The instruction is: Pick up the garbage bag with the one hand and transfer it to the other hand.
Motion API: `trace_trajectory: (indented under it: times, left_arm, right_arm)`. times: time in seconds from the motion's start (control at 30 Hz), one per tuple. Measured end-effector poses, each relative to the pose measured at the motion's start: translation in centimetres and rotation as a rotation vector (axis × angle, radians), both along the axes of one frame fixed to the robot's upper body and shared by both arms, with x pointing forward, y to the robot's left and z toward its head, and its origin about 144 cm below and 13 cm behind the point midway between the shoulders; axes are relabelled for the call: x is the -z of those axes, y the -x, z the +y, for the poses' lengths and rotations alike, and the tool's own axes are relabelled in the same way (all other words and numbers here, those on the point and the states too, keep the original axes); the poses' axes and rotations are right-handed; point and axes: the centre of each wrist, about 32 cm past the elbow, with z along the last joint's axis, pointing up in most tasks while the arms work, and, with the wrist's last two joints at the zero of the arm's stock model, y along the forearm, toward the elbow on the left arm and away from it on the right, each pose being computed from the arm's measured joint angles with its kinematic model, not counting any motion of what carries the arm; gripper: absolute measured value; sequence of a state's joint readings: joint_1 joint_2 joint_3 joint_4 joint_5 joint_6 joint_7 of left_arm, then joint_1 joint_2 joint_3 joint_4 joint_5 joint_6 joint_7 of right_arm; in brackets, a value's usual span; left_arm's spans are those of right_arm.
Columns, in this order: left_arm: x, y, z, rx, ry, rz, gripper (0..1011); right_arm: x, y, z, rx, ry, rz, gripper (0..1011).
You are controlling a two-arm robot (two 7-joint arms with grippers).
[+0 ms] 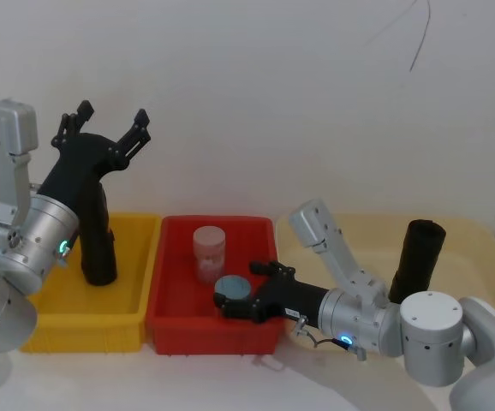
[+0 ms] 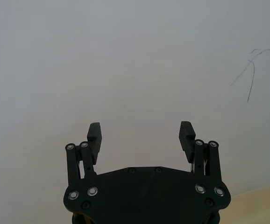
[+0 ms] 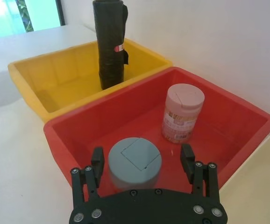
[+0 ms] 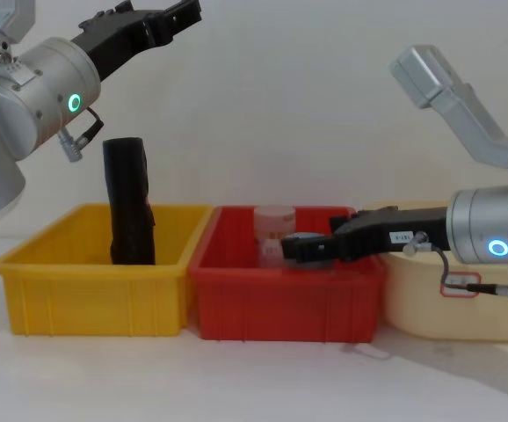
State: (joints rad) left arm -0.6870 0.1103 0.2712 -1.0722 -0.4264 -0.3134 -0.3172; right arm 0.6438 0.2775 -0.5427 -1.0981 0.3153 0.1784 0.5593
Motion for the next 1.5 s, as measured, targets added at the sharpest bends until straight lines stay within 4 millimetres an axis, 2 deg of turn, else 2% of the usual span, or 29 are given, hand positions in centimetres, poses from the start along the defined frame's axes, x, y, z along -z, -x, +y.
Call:
trace_trajectory:
  times: [0.27, 0.4, 0.57, 0.63, 0.77, 1.2, 1.5]
  left_arm:
    - [0.0, 0.0, 0.0, 0.000, 0.000, 0.000, 1001]
    - [0.0, 0.0, 0.0, 0.000, 0.000, 0.000, 1002]
    - [0.0, 0.0, 0.0, 0.000, 0.000, 0.000, 1001]
    - [0.0, 0.0, 0.0, 0.000, 0.000, 0.000, 1001]
    - [0.0, 0.0, 0.0, 0.000, 0.000, 0.000, 1001]
    - [0.0, 0.0, 0.0, 0.000, 0.000, 0.000, 1001]
    - [0.0, 0.0, 0.0, 0.000, 0.000, 0.000, 1002]
  right_arm:
    - [0.0, -0.2, -0.1, 0.009, 0.008, 0.010, 1000]
    - [0.0, -0.2, -0.1, 0.010, 0.011, 0.016, 962]
    - [0.0, -0.2, -0.1, 0.012, 0.015, 0.021, 826]
    - [-0.1, -0.2, -0.1, 0.011, 0.016, 0.022, 738]
    - [-0.3, -0.2, -0.1, 0.006, 0.015, 0.020, 659]
    - [-2.2, 0.1, 0.1, -0.018, -0.008, -0.033, 659]
    - [-4.8, 0.1, -0.5, -0.004, -0.035, -0.125, 659]
